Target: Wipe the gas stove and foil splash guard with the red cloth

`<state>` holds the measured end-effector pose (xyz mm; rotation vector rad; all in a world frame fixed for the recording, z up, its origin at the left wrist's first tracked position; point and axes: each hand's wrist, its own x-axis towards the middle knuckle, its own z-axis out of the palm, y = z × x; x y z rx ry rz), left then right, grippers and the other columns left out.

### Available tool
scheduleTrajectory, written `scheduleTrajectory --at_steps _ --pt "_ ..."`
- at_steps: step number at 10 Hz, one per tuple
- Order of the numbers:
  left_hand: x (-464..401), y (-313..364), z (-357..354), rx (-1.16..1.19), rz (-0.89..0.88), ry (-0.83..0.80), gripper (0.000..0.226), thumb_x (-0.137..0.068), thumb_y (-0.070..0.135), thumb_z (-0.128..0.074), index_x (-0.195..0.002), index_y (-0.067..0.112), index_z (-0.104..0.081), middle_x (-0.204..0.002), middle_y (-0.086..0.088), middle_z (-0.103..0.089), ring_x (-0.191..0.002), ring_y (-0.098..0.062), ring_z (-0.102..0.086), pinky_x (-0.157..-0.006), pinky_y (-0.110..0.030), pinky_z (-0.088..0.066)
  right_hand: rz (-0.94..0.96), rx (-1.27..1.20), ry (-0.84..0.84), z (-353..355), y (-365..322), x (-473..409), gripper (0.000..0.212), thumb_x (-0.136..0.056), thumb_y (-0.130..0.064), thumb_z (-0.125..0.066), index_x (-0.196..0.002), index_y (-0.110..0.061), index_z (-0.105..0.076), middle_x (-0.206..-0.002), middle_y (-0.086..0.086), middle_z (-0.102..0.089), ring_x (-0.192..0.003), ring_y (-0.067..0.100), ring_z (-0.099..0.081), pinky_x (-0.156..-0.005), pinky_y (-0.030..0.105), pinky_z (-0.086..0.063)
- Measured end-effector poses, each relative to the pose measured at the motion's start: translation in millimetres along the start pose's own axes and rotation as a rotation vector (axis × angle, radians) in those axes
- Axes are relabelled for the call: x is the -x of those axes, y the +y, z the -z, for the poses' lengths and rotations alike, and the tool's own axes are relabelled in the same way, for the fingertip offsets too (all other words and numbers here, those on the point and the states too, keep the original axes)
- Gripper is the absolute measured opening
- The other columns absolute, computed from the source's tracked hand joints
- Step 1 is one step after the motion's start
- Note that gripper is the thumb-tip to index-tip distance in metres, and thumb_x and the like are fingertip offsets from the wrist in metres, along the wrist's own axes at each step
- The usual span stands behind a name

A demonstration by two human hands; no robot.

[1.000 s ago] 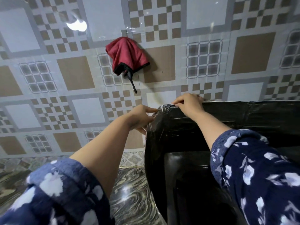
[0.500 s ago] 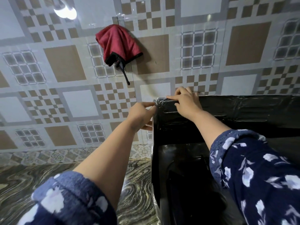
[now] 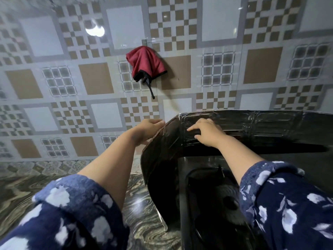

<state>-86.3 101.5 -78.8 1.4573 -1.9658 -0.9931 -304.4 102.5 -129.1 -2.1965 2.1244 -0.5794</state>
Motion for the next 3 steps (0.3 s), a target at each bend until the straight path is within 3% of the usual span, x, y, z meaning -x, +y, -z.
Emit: scheduleTrajectory --at_steps 1,2,3 --pt "20.6 -8.6 5.3 -0.070 -0.097 0.026 0.045 -0.099 0.037 -0.042 -0.140 0.020 -0.046 -0.142 -0.004 -0.049 -0.128 -0.024 -0.046 -0.107 -0.038 -0.034 0.005 -0.032 -0.046 -3.6 -12.1 30.9 0.036 -0.091 -0.019 -0.057 -0.122 -0.036 -0.060 -0.135 0.003 -0.049 -0.130 0.028 -0.039 -0.106 0.048 -0.037" --pt "56.6 -19.1 11.4 -0.202 -0.255 0.143 0.043 -0.097 0.035 -0.047 -0.139 0.024 -0.047 -0.148 -0.001 -0.044 -0.134 -0.020 -0.041 -0.108 -0.032 -0.031 0.011 -0.090 -0.131 1.4 -37.1 80.7 0.038 -0.088 -0.022 -0.061 -0.124 -0.030 -0.061 -0.126 0.001 -0.060 -0.111 0.016 -0.055 -0.097 0.030 -0.044" --pt "122.5 -66.5 3.6 -0.239 -0.537 0.303 0.041 -0.094 0.026 -0.053 -0.135 0.031 -0.051 -0.153 0.008 -0.032 -0.140 -0.010 -0.032 -0.109 -0.022 -0.024 0.006 -0.130 -0.178 -0.2 -56.7 149.8 0.037 -0.087 -0.029 -0.063 -0.124 -0.033 -0.060 -0.117 -0.004 -0.064 -0.104 0.009 -0.059 -0.093 0.019 -0.042"
